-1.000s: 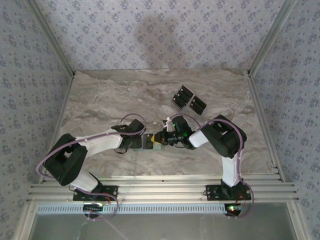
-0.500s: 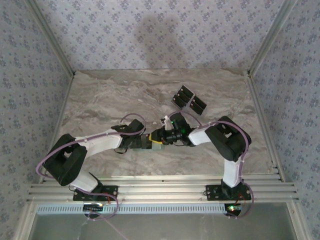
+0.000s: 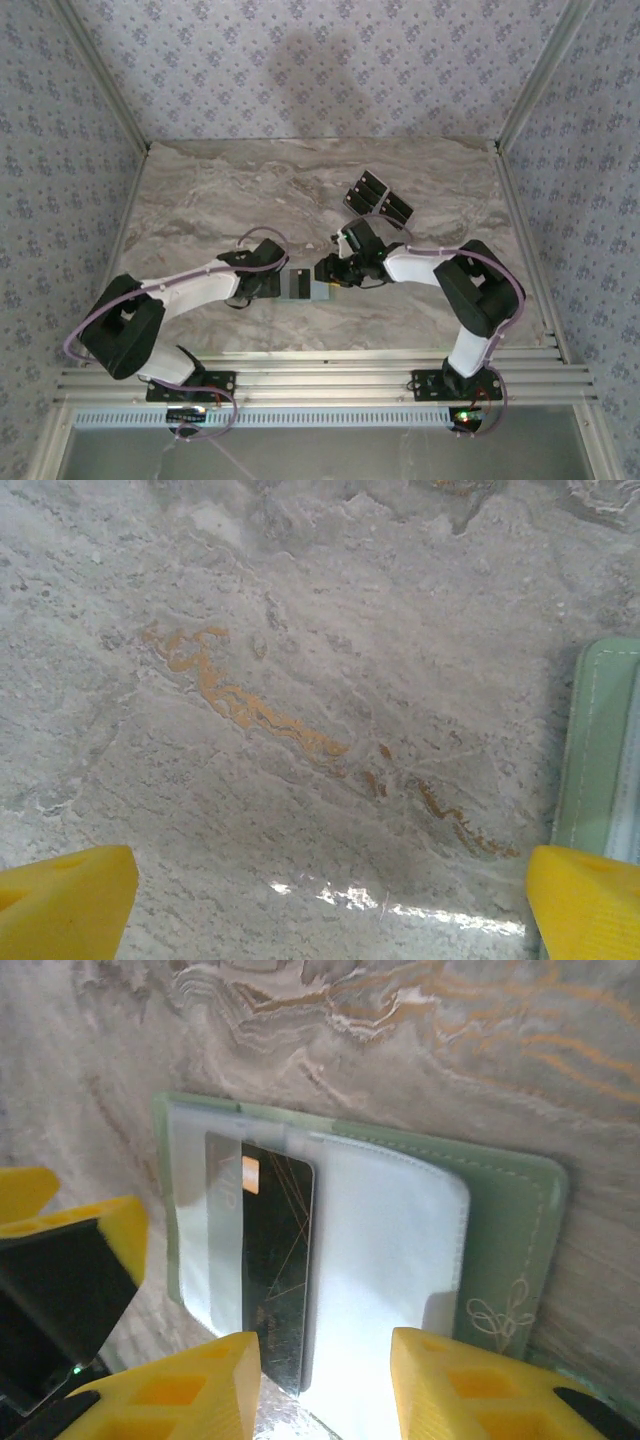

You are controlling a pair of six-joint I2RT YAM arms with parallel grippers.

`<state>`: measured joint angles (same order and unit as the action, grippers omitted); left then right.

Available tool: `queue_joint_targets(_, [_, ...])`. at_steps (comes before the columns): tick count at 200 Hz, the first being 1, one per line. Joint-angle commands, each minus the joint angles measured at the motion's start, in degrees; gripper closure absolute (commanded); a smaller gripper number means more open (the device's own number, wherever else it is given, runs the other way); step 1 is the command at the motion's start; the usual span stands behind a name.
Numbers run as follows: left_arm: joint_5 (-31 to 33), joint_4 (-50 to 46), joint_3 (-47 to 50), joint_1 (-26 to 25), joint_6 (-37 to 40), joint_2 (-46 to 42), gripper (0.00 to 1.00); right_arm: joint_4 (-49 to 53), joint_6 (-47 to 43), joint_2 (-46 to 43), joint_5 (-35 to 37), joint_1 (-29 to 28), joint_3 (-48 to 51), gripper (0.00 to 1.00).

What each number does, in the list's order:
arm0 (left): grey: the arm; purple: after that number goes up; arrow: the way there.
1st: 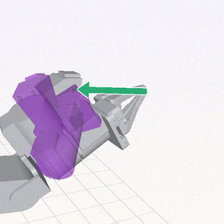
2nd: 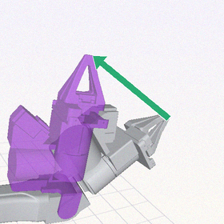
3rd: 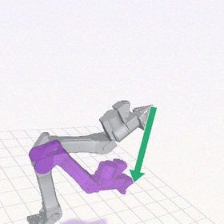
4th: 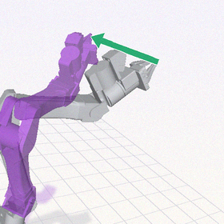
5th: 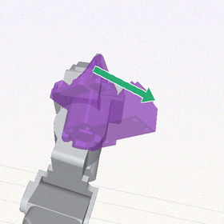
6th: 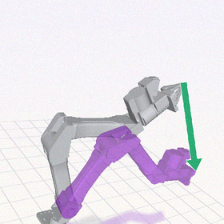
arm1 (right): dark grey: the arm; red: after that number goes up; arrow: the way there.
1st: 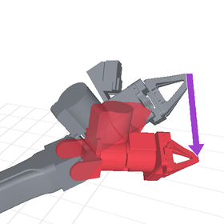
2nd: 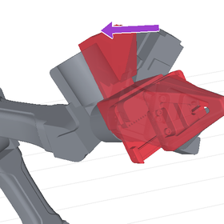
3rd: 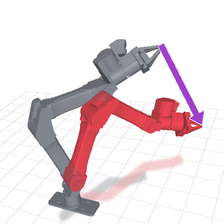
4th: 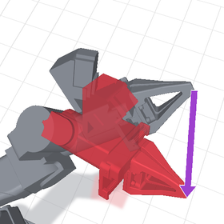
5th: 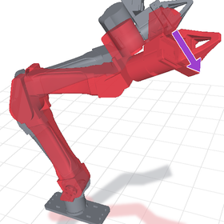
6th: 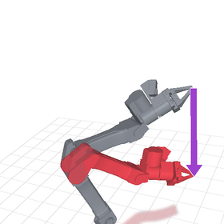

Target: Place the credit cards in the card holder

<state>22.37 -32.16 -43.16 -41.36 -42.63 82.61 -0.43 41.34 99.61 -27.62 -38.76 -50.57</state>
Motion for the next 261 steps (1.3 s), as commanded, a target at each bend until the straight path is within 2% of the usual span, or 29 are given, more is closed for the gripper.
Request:
queue_joint_targets(1, [1.49, -2.13, -1.74, 0.24, 1.31, -1.33, 0.0, 14.16, -4.78, -1.19, 8.06, -2.27, -5.59, 0.62])
queue_joint_targets(24, [1.72, -1.67, -2.01, 0.35, 1.85, -0.43, 0.0, 19.42, -7.99, 0.89, 12.98, -4.47, -9.84, 0.69])
queue_joint_targets(48, [1.28, -0.42, -1.68, 0.41, 2.11, 0.23, 0.0, 21.23, -8.8, 3.31, 14.84, -6.16, -12.71, 0.83])
queue_joint_targets(71, [0.93, 0.45, -1.45, 0.39, 2.23, 0.57, 0.0, 22.2, -9.34, 4.86, 16.07, -7.15, -14.41, 0.9])
queue_joint_targets(169, [0.13, 2.53, -0.81, 0.34, 2.31, 2.51, 0.0, 21.9, -9.53, 7.49, 15.41, -7.93, -16.32, 0.97])
queue_joint_targets(261, [0.02, 3.24, -0.07, 0.36, 2.11, 3.22, 0.0, 21.18, -9.4, 10.11, 14.17, -8.45, -17.2, 0.98])
